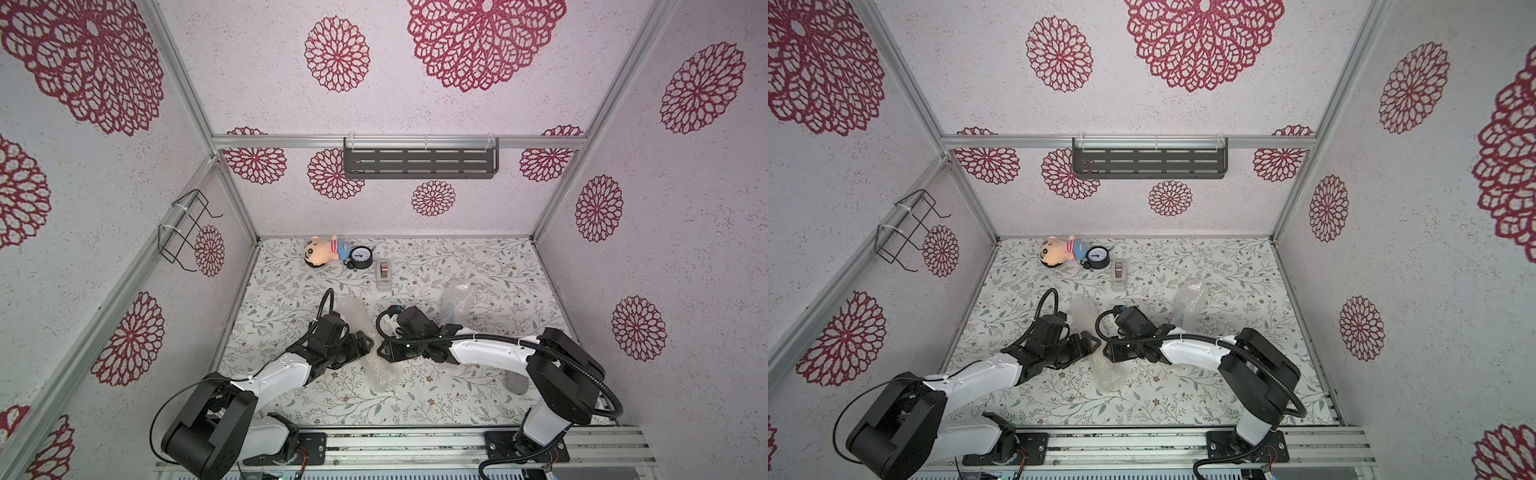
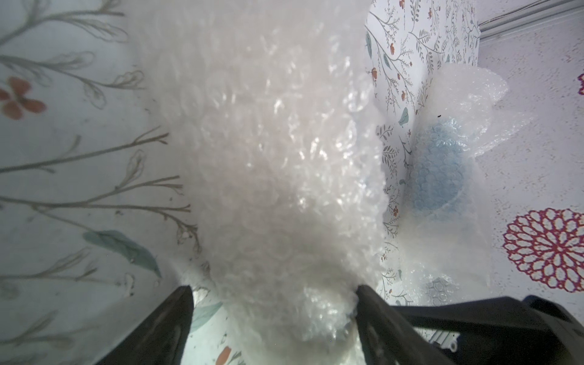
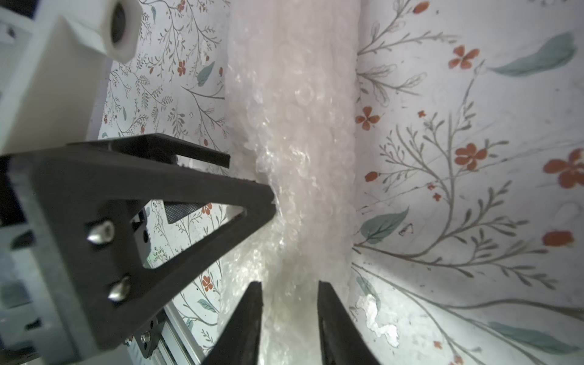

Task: Wrap vases in bubble wrap
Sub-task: Wrap the vase in bubble wrap.

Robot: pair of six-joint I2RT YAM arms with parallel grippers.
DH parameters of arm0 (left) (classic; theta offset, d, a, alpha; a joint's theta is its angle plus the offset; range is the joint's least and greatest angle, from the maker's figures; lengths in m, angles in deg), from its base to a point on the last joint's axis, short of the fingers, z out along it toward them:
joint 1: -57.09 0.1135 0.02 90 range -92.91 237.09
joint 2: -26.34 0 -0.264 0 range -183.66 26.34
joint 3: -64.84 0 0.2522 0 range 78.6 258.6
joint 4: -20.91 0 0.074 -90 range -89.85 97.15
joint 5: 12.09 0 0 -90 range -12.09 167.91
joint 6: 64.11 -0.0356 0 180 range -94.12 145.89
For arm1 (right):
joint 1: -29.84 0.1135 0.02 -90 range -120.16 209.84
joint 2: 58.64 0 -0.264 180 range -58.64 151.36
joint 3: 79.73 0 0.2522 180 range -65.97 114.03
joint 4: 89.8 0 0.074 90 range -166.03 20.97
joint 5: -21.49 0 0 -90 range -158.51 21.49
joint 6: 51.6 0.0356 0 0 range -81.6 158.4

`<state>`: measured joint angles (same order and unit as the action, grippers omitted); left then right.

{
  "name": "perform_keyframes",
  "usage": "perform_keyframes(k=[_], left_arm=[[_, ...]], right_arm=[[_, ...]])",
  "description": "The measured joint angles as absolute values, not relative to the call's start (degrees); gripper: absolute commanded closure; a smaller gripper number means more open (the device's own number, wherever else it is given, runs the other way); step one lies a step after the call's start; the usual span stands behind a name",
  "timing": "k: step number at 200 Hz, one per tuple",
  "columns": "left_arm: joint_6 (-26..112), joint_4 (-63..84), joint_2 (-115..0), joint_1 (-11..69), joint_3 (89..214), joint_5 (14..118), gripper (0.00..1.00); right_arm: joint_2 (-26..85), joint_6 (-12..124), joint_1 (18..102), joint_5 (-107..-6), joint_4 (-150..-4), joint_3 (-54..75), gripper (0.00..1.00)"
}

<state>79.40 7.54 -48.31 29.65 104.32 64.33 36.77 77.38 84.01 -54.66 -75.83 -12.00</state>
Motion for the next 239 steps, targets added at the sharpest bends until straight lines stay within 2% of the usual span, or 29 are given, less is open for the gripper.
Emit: perform_keyframes(k=[18,34,45,53,112,137,210,239], left_arm=[[79.42,7.78,-48.31,29.69,104.23,64.17,0.15],[79.34,7.67,-48.31,30.09,104.23,63.61,0.04],[79.38,7.16,-48.31,30.7,104.27,63.41,0.0],[79.38,6.66,-48.31,31.29,104.38,63.32,0.03],[79.29,4.94,-49.23,35.64,108.49,63.69,0.03],[79.01,5.15,-51.09,37.3,109.89,64.02,0.0],[73.39,4.08,-61.65,37.91,118.13,61.2,0.12],[70.72,3.86,-63.96,37.91,119.37,59.23,0.13]], right_arm=[[37.12,77.86,84.06,-54.38,-76.92,-12.52,0.77],[37.39,78.52,84.23,-53.72,-78.47,-12.8,0.79],[37.58,78.69,84.47,-53.48,-79.17,-12.89,0.79],[37.78,78.97,84.62,-53.46,-79.72,-12.89,0.79],[38.65,80.4,86.07,-53.77,-82.08,-12.89,0.8],[38.89,80.66,86.39,-53.79,-82.56,-12.87,0.8],[40.29,81.53,87.64,-54.79,-83.85,-11.93,0.81],[40.38,81.53,87.77,-55.3,-83.65,-11.76,0.81]])
